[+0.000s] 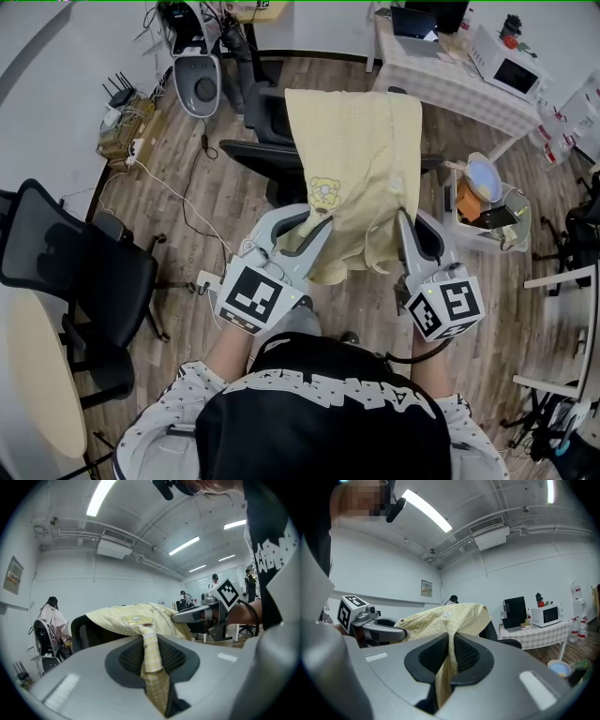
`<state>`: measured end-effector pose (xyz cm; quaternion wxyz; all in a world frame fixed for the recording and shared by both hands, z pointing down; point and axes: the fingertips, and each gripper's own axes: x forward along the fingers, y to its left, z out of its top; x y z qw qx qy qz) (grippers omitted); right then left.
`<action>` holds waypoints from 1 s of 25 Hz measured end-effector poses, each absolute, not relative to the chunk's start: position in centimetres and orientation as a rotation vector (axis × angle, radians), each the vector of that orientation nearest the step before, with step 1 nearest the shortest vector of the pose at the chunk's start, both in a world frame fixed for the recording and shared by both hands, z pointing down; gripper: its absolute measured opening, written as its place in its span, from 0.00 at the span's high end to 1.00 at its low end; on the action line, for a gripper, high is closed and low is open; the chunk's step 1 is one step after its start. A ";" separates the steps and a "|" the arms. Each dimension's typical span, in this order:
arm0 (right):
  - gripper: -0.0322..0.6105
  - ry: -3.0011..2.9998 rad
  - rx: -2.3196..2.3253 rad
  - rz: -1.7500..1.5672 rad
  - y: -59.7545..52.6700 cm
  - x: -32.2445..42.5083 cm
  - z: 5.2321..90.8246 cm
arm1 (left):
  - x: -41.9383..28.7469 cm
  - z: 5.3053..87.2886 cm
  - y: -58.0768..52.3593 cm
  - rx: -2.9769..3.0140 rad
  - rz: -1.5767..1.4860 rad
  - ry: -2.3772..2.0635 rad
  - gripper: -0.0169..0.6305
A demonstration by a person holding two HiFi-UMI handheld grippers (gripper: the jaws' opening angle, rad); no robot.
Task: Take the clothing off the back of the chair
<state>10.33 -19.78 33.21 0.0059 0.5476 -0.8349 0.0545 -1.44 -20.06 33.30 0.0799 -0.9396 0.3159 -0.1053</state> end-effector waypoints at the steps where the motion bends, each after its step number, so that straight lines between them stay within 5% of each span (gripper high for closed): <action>1: 0.89 -2.614 1.716 0.170 -19.7 10.4 33.3 | -1.4 33.3 -20.0 -2.810 -0.315 0.946 0.87; 25: 0.89 -2.639 1.696 0.174 -18.5 11.4 33.4 | -0.3 33.5 -18.3 -2.805 -0.334 0.966 0.87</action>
